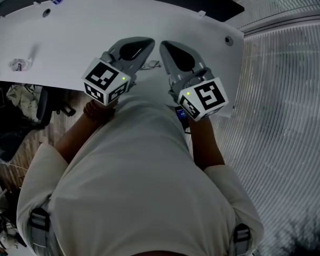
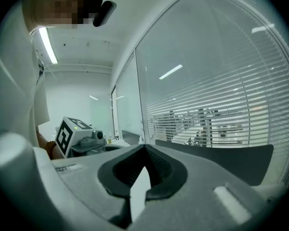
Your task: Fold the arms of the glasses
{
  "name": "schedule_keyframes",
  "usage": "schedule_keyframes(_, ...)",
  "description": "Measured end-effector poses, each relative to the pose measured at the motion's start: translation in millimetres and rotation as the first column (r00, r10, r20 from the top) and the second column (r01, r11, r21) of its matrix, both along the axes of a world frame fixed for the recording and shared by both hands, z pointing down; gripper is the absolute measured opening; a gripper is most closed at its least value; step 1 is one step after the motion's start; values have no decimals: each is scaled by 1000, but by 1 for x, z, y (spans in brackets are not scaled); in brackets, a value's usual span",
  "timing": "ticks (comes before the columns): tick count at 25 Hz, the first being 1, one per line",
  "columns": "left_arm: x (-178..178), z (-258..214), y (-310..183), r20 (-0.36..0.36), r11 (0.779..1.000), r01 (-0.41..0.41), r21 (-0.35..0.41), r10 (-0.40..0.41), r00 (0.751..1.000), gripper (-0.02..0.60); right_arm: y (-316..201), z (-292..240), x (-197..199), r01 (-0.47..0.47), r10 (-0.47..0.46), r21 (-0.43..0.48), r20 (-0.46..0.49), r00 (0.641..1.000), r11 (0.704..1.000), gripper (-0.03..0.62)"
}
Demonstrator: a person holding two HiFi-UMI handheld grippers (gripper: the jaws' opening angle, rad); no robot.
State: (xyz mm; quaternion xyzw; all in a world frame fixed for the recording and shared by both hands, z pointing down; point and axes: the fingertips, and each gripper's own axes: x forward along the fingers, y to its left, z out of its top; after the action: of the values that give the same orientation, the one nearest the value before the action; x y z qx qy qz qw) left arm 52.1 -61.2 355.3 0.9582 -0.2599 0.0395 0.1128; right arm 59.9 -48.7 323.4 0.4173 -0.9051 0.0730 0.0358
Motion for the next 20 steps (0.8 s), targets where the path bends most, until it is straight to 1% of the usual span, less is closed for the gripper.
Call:
schedule_keyframes(6,-9,2,-2,-3,1000,10,-10,-10,1000,3,-2,2,-3,-7,7,-32,22,1000,999,0)
schedule_keyframes(9,-9,2,-2,-10,1000,10,-13,-10,1000,3,-1,3,-3,-3,3,-40,21,1000,999,0)
schedule_keyframes(20,-13,11,-3,0,999,25,-26,-25,1000,3,2,18,-4,6,-5,-58,13,1000,998,0)
